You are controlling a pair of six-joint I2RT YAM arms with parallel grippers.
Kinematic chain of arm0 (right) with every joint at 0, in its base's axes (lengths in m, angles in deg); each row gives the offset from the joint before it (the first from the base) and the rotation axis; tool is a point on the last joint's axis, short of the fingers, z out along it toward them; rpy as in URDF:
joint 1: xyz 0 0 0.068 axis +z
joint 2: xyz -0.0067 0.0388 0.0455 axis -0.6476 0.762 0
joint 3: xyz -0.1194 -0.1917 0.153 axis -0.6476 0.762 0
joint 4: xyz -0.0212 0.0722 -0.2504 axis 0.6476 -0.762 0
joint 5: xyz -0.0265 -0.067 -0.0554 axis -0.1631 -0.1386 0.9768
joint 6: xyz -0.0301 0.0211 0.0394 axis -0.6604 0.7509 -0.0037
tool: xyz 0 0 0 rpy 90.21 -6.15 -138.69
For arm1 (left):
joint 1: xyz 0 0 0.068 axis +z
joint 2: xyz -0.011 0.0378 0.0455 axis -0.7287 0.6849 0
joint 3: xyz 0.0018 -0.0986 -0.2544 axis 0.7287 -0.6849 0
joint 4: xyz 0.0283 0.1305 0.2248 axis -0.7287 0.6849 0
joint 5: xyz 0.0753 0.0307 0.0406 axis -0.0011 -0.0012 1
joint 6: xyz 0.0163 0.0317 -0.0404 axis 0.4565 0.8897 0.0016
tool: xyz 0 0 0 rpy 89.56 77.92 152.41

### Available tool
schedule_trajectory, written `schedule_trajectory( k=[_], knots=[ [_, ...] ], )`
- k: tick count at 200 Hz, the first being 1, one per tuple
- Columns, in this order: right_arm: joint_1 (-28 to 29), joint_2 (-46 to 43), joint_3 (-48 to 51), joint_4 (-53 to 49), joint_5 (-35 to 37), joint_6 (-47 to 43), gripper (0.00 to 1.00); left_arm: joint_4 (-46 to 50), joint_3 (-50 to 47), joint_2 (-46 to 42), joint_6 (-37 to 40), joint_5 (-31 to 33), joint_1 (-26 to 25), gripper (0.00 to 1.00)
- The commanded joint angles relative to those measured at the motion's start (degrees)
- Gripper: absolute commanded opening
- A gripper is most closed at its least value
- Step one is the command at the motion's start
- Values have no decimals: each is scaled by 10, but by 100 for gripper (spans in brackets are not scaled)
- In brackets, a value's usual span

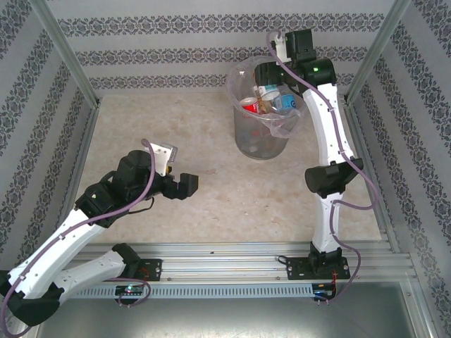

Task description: Put the plastic bottles in the bin

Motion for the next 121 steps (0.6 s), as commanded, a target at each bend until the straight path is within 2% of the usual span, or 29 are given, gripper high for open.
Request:
schedule_trajectory(
  k=[1, 30, 70, 98, 121],
  knots=[
    [0, -54, -8, -13, -6, -1, 84, 65, 26, 1, 14, 57, -2, 100],
    [4, -115, 63, 2, -29, 2, 85, 116, 40, 21, 19, 109, 5, 100],
    [18, -238, 237, 70, -57, 11, 90, 181, 57, 58, 5, 166, 37, 100],
    [26, -337, 381, 131, -112, 33, 95, 194, 49, 81, -2, 172, 86, 100],
    [38, -413, 490, 180, -185, 54, 98, 178, 27, 93, 2, 164, 141, 100]
  ],
)
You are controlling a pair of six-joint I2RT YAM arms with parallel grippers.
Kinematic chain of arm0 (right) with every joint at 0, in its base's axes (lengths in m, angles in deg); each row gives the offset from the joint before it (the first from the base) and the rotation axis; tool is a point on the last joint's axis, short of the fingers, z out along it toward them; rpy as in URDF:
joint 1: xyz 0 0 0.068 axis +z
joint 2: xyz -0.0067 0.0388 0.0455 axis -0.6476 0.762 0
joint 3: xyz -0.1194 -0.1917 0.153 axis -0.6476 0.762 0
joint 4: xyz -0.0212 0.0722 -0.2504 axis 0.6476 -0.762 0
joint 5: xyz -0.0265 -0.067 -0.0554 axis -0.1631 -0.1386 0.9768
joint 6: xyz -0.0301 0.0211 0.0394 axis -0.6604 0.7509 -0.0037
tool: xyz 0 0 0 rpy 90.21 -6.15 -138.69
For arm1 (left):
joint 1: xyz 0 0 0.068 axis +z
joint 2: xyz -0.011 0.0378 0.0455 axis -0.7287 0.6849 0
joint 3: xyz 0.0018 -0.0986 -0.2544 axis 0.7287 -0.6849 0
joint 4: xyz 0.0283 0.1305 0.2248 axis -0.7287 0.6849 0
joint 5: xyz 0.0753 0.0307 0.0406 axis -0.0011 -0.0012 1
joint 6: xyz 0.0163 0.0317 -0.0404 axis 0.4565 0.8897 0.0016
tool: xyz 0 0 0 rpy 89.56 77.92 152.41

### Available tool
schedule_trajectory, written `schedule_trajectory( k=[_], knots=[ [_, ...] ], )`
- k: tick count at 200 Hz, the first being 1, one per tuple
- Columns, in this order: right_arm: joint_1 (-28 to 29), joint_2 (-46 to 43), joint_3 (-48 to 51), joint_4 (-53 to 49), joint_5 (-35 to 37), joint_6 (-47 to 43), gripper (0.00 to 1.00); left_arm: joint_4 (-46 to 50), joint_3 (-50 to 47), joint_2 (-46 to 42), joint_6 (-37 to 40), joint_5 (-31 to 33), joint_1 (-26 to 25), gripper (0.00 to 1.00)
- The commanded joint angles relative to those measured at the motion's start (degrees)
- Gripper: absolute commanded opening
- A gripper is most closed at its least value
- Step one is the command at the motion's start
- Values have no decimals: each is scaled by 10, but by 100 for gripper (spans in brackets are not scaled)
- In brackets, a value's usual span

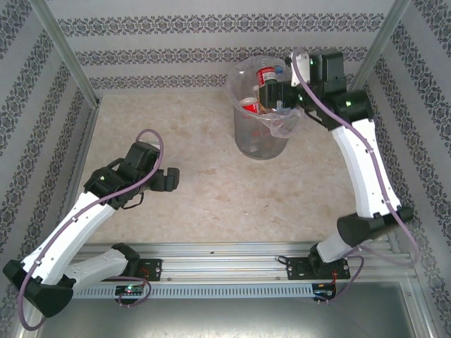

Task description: Put the plastic bottles in the bin

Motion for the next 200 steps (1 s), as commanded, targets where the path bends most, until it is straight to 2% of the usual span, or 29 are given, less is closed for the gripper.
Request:
schedule_trajectory(
  k=[1, 42, 87, 137, 161, 200],
  knots=[
    [12, -61, 84, 70, -91, 32, 98, 20, -14, 10, -1, 15, 49, 100],
    [42, -169, 239, 142, -160, 83, 98, 22, -24, 73, 61, 34, 142, 100],
    [52, -257, 374, 203, -168, 125, 98, 5, -26, 140, 113, 69, 223, 100],
    [52, -291, 431, 210, -182, 139, 98, -24, -40, 211, 175, 76, 290, 100],
    [50, -299, 442, 205, -181, 138, 98, -33, -31, 248, 183, 46, 326, 100],
    [50, -312, 445, 193, -178, 134, 98, -59, -38, 318, 186, 37, 342, 100]
  ],
)
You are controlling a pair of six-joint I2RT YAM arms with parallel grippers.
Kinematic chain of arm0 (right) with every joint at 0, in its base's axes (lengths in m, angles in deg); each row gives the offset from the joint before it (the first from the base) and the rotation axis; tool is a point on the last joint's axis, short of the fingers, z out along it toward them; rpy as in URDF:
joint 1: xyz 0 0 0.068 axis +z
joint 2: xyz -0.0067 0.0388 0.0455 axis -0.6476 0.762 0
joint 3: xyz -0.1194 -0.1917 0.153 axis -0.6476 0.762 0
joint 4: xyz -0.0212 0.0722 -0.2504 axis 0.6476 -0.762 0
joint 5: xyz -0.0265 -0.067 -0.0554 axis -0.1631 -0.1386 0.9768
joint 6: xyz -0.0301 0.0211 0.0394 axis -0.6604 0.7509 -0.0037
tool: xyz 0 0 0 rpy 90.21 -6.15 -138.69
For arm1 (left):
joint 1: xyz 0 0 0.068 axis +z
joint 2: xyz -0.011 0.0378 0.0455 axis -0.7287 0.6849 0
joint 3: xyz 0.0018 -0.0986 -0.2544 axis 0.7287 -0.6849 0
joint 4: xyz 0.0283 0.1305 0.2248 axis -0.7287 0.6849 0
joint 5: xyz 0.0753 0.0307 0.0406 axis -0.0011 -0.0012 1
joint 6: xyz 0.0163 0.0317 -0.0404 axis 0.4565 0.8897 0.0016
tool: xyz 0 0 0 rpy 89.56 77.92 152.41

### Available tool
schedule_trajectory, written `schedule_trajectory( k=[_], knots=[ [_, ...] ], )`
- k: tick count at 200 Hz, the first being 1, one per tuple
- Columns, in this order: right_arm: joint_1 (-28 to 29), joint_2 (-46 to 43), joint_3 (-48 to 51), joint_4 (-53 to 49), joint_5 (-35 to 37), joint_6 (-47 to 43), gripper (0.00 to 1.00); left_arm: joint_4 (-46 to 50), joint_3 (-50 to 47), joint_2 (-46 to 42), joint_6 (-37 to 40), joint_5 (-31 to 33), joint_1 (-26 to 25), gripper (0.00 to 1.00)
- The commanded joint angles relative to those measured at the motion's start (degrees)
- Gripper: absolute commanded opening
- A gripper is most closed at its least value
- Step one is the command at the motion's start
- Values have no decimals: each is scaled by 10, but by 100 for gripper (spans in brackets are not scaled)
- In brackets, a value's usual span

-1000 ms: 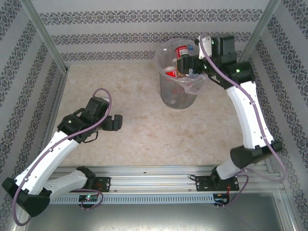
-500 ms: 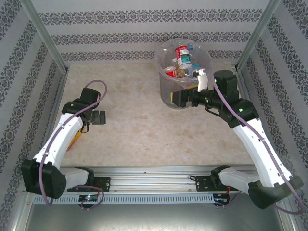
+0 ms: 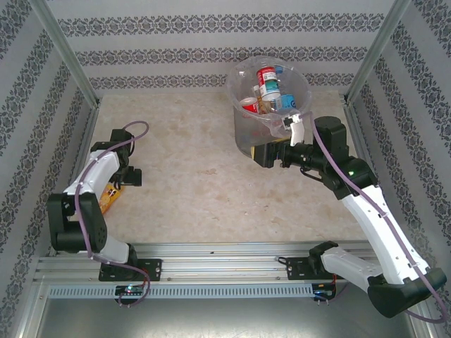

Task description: Put the plastic bottles in the bin

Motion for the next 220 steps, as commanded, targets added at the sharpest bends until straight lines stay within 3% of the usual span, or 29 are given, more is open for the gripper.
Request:
schedule_trajectory(
  k=[1, 102, 177, 220],
  knots=[
    [0, -16, 6, 6, -11, 2, 98, -25, -4, 33, 18, -9, 9, 100],
    [-8, -36, 27, -10, -13, -3, 98, -39, -7, 97, -10, -21, 40, 96],
    [-10, -44, 42, -8, -9, 1, 98, -27, 0, 112, -33, -65, 46, 68],
    [-11, -45, 45, -4, -7, 5, 98, -31, -4, 109, -58, -128, 46, 59]
  ],
)
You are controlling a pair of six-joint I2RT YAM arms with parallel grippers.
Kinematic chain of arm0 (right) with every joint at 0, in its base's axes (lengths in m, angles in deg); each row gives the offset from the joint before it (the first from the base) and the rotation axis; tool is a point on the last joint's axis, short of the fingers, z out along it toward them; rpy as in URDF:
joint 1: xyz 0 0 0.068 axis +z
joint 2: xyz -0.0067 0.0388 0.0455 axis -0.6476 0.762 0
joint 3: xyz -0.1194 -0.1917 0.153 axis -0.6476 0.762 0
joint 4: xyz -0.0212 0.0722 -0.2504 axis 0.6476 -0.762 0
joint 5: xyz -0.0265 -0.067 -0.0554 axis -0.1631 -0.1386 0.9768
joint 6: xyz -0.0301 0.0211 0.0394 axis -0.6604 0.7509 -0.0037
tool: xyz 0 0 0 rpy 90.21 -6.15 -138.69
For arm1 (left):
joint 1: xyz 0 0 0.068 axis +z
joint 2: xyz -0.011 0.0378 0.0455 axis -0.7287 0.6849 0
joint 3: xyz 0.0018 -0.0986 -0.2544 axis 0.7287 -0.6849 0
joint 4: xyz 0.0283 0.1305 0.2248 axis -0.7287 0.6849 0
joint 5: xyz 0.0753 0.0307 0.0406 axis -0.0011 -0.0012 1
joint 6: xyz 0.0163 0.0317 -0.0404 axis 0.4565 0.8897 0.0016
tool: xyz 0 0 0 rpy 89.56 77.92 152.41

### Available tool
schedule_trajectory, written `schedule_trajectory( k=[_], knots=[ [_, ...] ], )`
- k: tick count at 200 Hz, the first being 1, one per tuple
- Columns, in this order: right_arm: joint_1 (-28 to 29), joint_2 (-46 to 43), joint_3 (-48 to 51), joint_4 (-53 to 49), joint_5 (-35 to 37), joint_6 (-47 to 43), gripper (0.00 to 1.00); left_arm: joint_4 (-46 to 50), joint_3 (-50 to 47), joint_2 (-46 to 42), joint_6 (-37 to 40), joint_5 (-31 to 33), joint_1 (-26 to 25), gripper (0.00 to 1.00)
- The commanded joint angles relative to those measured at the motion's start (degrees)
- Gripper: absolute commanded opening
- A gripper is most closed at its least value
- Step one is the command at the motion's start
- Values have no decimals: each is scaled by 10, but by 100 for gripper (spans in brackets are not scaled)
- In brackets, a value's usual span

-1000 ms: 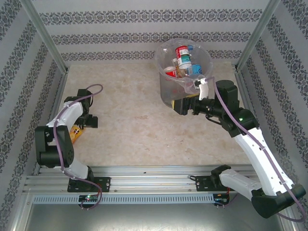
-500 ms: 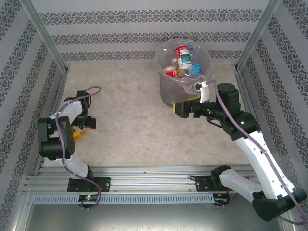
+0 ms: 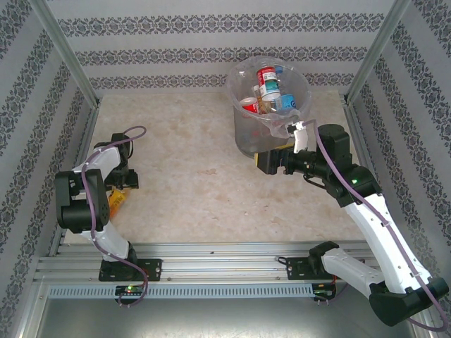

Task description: Put the plastic bottles in the bin

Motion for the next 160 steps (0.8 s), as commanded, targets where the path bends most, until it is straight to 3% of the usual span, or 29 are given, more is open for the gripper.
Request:
schedule_trajectory(
  k=[1, 63, 102, 130, 142, 160],
  knots=[
    [-3, -8, 8, 5, -5, 5, 98, 13, -2, 8, -30, -76, 8, 59],
    [-3, -8, 8, 0, 3, 6, 98, -62, -36, -32, -157, -251, 6, 60],
    [-3, -10, 10, -1, 3, 7, 98, -153, -75, -53, -249, -335, -10, 72],
    [-3, -15, 6, -14, 8, 3, 98, -135, -57, -63, -207, -345, -16, 86],
    [-3, -17, 9, -16, 11, 2, 98, -104, -42, -62, -167, -351, -25, 99],
    [-3, -17, 15, -15, 10, 2, 98, -65, -32, -64, -120, -351, -41, 100]
  ],
)
